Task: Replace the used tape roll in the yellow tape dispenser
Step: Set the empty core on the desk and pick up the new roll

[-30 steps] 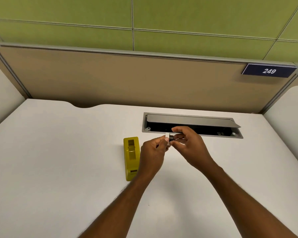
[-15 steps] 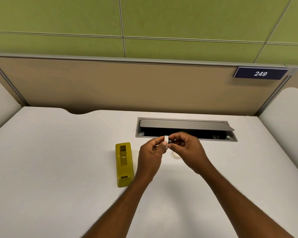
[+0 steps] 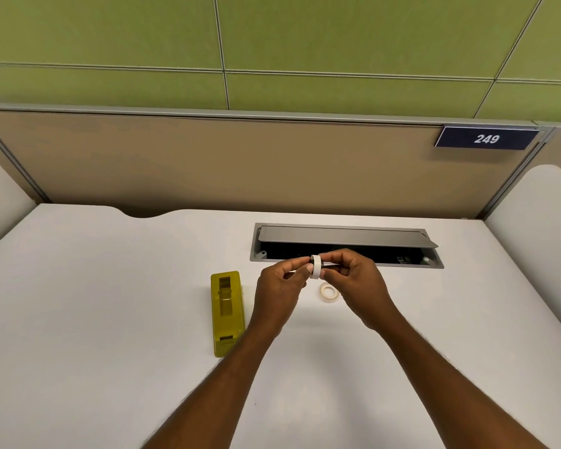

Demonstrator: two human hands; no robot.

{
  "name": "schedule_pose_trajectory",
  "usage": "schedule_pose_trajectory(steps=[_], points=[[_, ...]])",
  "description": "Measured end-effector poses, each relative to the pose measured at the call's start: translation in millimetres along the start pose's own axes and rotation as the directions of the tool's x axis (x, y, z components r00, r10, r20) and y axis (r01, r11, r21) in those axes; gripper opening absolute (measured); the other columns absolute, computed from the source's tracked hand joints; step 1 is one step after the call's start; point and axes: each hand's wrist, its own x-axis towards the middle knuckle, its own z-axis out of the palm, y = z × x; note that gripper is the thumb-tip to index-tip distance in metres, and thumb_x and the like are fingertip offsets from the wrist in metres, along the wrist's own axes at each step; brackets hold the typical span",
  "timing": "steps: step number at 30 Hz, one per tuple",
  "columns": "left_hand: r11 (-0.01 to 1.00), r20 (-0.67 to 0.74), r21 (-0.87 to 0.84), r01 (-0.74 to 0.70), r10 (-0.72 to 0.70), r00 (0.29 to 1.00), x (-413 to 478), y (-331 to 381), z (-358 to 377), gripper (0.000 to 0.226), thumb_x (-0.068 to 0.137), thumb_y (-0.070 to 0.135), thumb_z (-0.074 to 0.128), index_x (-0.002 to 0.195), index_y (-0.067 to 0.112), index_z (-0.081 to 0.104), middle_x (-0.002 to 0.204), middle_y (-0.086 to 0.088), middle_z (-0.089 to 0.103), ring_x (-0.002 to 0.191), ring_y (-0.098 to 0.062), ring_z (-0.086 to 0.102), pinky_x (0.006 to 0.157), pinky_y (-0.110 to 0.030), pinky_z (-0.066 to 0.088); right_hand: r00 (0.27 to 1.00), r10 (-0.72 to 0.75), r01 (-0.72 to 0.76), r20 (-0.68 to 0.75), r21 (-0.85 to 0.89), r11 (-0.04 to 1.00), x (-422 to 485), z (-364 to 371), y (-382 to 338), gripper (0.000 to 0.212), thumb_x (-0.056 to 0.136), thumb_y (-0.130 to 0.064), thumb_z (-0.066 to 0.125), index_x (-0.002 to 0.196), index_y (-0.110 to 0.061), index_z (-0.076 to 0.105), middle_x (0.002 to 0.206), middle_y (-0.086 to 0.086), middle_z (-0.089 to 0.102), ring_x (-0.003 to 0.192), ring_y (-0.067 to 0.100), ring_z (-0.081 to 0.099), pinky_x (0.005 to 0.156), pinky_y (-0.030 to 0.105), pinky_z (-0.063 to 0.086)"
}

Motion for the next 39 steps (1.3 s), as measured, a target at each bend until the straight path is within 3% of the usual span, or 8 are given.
schedule_pose_trajectory(steps=[4, 17, 21, 23, 25, 28, 34, 39], points=[[1.0, 0.013, -0.008, 0.03, -0.03, 0.999, 5, 1, -3, 0.018, 0.086, 0.025, 0.069, 0.103, 0.023, 0.072, 0.089, 0.009, 0.072, 0.08, -0.01, 0.07, 0.065, -0.017, 0.055, 0.998, 0.003, -0.006, 0.059, 0.049, 0.999, 1, 0, 1, 0.018, 0.084, -0.013, 0.066, 0.099, -0.023, 0.068, 0.093, -0.005, 0.074, 0.087, 0.01, 0.069, 0.08, 0.033, 0.056], [0.998, 0.06, 0.06, 0.022, -0.025, 0.998, 17, 4, 6, 0.016, 0.075, 0.025, 0.069, 0.089, 0.018, 0.065, 0.084, -0.004, 0.069, 0.081, -0.023, 0.068, 0.072, -0.035, 0.061, 0.978, 0.095, -0.158, 0.186, 0.357, 0.921, 13, -3, 11, 0.026, 0.083, -0.007, 0.067, 0.108, -0.013, 0.061, 0.102, 0.019, 0.064, 0.094, 0.032, 0.067, 0.079, 0.04, 0.057], [0.999, 0.026, 0.011, 0.047, -0.047, 0.999, 19, 4, 10, 0.014, 0.076, 0.023, 0.066, 0.088, 0.019, 0.062, 0.087, -0.006, 0.067, 0.078, -0.023, 0.07, 0.069, -0.03, 0.06, 0.983, 0.113, -0.163, 0.148, 0.39, 0.906, 19, -18, 22, 0.024, 0.083, -0.005, 0.066, 0.106, -0.009, 0.063, 0.106, 0.024, 0.063, 0.091, 0.031, 0.068, 0.081, 0.041, 0.057], [0.998, 0.006, 0.001, 0.062, -0.062, 0.998, 22, 1, 9, 0.01, 0.08, 0.015, 0.065, 0.088, 0.02, 0.062, 0.089, -0.004, 0.067, 0.078, -0.023, 0.071, 0.071, -0.029, 0.06, 0.987, 0.159, -0.163, 0.038, 0.248, 0.955, 24, -30, 36, 0.021, 0.081, -0.008, 0.068, 0.101, -0.015, 0.066, 0.102, 0.015, 0.066, 0.088, 0.026, 0.068, 0.084, 0.04, 0.057], [0.997, -0.007, -0.011, 0.078, -0.078, 0.997, 24, -3, 8, 0.011, 0.081, 0.013, 0.065, 0.088, 0.022, 0.063, 0.089, -0.002, 0.068, 0.078, -0.022, 0.072, 0.073, -0.03, 0.06, 0.982, 0.17, -0.177, -0.077, -0.107, 0.978, 28, -45, 56, 0.021, 0.08, -0.014, 0.068, 0.1, -0.019, 0.065, 0.102, 0.004, 0.068, 0.091, 0.022, 0.066, 0.081, 0.034, 0.053], [0.995, -0.033, -0.029, 0.092, -0.093, 0.995, 25, -10, 7, 0.012, 0.081, 0.014, 0.066, 0.088, 0.023, 0.064, 0.089, 0.003, 0.069, 0.076, -0.018, 0.073, 0.075, -0.032, 0.059, 0.987, 0.133, -0.162, -0.093, -0.547, 0.821, 31, -64, 90, 0.029, 0.081, -0.015, 0.067, 0.11, -0.012, 0.064, 0.11, 0.008, 0.068, 0.1, 0.025, 0.062, 0.082, 0.026, 0.042], [0.994, -0.077, -0.022, 0.106, -0.107, 0.991, 27, -19, 7, 0.018, 0.084, 0.014, 0.066, 0.088, 0.031, 0.064, 0.092, 0.007, 0.069, 0.083, -0.017, 0.072, 0.081, -0.034, 0.059, 0.98, 0.193, -0.168, -0.05, -0.73, 0.662, 32, -74, 125, 0.043, 0.084, -0.015, 0.061, 0.126, -0.006, 0.054, 0.121, 0.018, 0.061, 0.114, 0.032, 0.054, 0.095, 0.035, 0.043], [0.99, -0.122, -0.044, 0.135, -0.139, 0.983, 30, -22, 5, 0.019, 0.086, 0.014, 0.064, 0.104, 0.018, 0.067, 0.098, 0.0, 0.07, 0.089, -0.021, 0.071, 0.083, -0.035, 0.059, 0.982, 0.187, -0.136, -0.026, -0.786, 0.603, 36, -68, 128, 0.043, 0.086, -0.012, 0.056, 0.128, -0.006, 0.051, 0.12, 0.018, 0.061, 0.113, 0.032, 0.055, 0.094, 0.036, 0.043]])
